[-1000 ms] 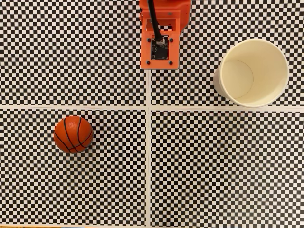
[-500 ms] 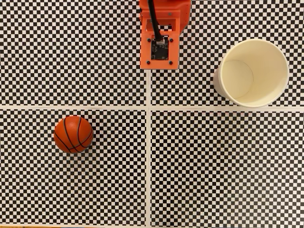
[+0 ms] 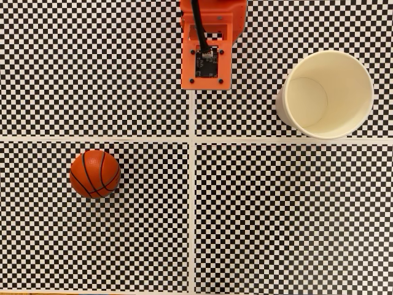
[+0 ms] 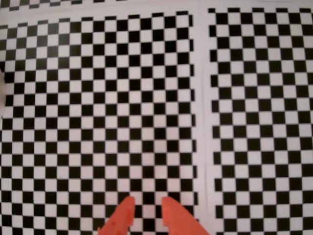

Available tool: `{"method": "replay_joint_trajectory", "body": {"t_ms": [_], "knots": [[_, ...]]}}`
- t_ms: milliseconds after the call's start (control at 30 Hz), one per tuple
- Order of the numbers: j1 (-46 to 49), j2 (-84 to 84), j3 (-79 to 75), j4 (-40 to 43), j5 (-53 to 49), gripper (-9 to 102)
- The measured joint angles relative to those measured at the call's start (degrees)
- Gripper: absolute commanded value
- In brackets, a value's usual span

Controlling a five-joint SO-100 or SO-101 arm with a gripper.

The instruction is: Grasp basketball and place into cup.

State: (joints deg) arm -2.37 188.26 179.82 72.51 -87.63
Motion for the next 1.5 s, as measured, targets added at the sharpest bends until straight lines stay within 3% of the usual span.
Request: {"method": "replay_joint_trajectory", "body": {"t_ms": [633, 933, 1100, 1333, 1500], "knots": [[-0.18, 0.00, 0.00, 0.00, -1.58, 0], [5.62, 0.00, -0.70, -17.93, -6.42, 0], [8.35, -0.53, -5.54, -19.95, -5.45, 0], [9.05, -12.30, -17.84, -19.95, -1.49, 0], [8.26, -29.00, -31.46, -19.86, 2.99, 6]]}}
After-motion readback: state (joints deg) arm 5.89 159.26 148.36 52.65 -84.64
